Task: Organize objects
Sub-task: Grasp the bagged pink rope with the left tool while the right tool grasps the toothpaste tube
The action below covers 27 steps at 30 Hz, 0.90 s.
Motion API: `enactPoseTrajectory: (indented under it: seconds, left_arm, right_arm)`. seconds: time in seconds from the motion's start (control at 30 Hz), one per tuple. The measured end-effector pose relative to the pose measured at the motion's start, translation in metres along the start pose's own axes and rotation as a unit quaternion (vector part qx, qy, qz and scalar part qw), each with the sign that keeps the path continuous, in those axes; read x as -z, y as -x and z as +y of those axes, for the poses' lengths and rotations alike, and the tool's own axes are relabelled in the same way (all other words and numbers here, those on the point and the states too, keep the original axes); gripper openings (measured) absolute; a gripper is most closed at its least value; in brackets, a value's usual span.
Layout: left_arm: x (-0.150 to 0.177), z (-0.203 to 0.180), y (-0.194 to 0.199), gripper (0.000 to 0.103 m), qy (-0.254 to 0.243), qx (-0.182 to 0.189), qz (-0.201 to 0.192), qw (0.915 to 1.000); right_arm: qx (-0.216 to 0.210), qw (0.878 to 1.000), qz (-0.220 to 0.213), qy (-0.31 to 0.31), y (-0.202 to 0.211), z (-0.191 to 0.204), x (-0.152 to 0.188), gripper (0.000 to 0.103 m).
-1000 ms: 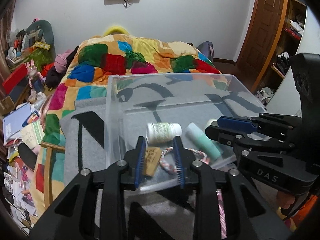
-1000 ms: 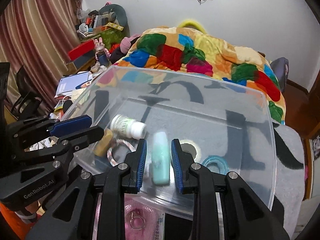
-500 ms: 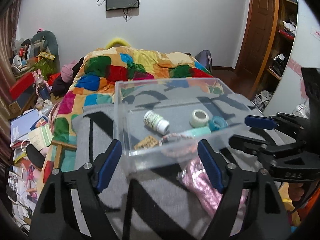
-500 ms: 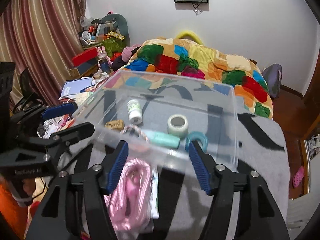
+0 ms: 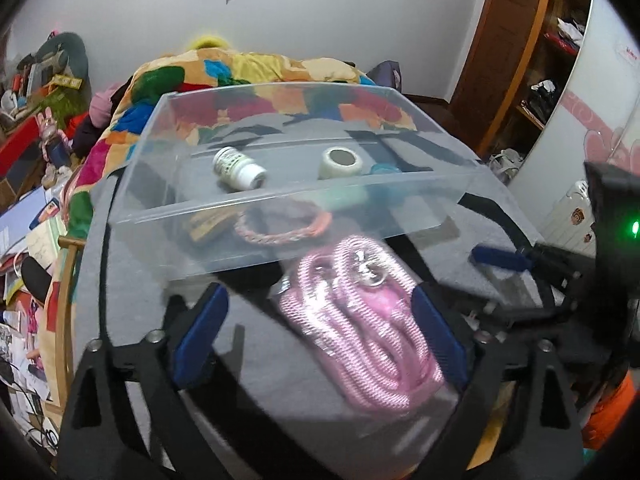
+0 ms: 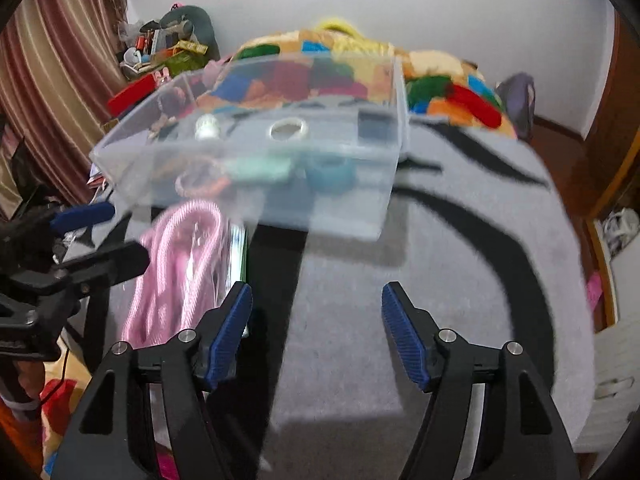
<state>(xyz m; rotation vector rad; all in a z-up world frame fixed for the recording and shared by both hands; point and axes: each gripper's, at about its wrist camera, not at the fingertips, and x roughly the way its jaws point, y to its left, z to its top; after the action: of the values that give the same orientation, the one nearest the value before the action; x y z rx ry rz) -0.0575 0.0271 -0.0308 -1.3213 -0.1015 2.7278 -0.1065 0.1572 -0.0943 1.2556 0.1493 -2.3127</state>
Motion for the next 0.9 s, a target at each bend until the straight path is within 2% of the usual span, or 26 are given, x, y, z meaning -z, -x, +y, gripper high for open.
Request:
enactPoseTrajectory:
  seconds: [0.2, 0.33, 0.43, 0.53, 0.67, 0.8, 0.9]
  left_arm:
    - [0.001, -0.007, -0.008, 0.096, -0.007, -0.007, 0.021, 0.9997]
    - [0.005, -0.006, -0.017, 0.097, -0.010, -0.024, 0.031, 0.9992]
    - [0.011, 0.002, -0.028, 0.100, 0.005, -0.014, 0.041, 0.9990]
    - [0.015, 0.016, -0.035, 0.100, 0.025, -0.008, 0.046, 0.9986]
    - [0.026, 0.024, -0.029, 0.100, -0.002, -0.045, 0.035, 0.9984]
    - [0.034, 0.031, -0.025, 0.100, -0.006, -0.050, 0.028, 0.9983]
    - [0.033, 0.029, -0.027, 0.096, -0.009, -0.047, 0.025, 0.9985]
  right_arm:
    - [-0.036, 0.999, -0.015, 0.037, -0.004, 0.028, 0.011, 0.068]
    - [-0.036, 0.998, -0.017, 0.048, -0.002, 0.028, 0.016, 0.069]
    - [-0.034, 0.999, -0.016, 0.031, -0.002, 0.016, 0.015, 0.069]
    - [-0.029, 0.999, -0.015, 0.041, -0.004, 0.019, 0.014, 0.069]
    - [-0.031, 0.998, -0.011, 0.051, -0.006, 0.021, 0.012, 0.069]
    - [-0.028, 0.998, -0.008, 0.052, -0.010, 0.022, 0.006, 0.062]
    - [-0.034, 0.998, -0.005, 0.051, -0.016, 0.025, -0.003, 0.052]
